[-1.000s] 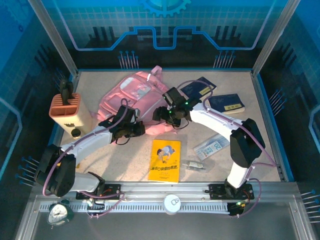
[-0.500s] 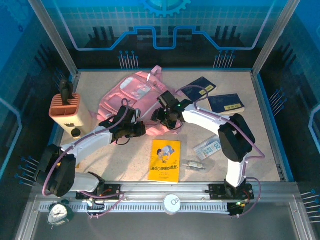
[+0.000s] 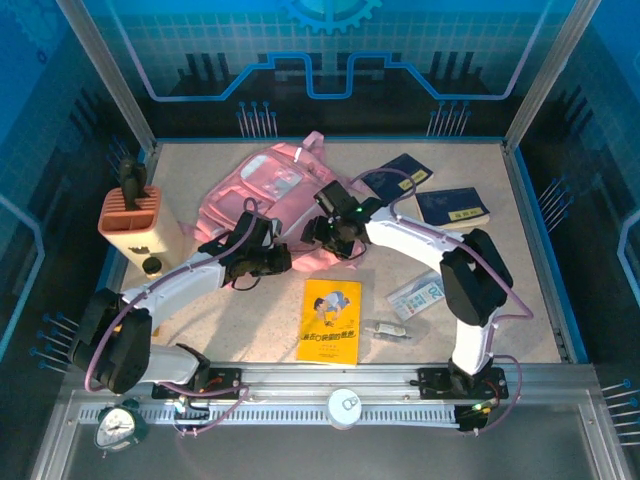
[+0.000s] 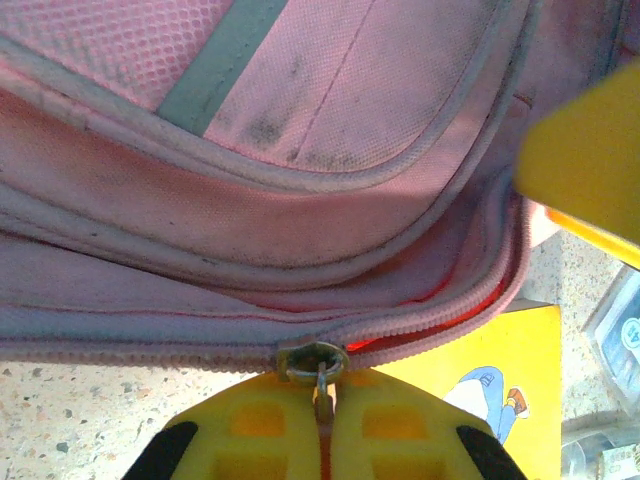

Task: Pack the student bag
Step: Unzip the student bag at the top-center of the table.

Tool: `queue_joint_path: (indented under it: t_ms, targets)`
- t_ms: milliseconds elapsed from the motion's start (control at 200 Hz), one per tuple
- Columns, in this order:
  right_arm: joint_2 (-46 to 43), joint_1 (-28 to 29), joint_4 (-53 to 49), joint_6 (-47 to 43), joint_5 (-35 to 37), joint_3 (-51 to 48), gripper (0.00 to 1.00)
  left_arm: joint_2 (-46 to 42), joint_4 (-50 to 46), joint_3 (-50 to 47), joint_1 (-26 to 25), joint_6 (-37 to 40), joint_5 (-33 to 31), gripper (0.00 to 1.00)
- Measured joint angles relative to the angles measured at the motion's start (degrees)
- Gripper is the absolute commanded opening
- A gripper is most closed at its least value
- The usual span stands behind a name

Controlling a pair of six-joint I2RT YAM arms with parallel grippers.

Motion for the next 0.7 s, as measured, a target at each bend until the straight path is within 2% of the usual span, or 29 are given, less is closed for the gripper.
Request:
queue_joint_path:
  t_ms: [210, 415, 570, 700]
  targets:
    - [-4.9, 0.2, -0.9, 1.8, -3.7, -2.6, 0.74, -1.0, 0.4, 0.0, -0.1, -0.2, 0.0, 0.0]
    - [-4.8, 1.0, 0.1, 4.7, -7.1, -2.8, 0.77, -1.1, 1.8, 0.0, -0.5, -0.7, 0.0, 0.0]
    - [-1.5, 1.4, 0.8, 6.2, -8.0, -1.0, 0.77, -1.1, 2.4, 0.0, -1.2, -1.5, 0.0, 0.0]
    - [3.3, 1.4, 0.9, 6.5, -8.0, 1.8, 0.71, -1.1, 2.5, -0.1, -1.5, -1.5, 0.0, 0.0]
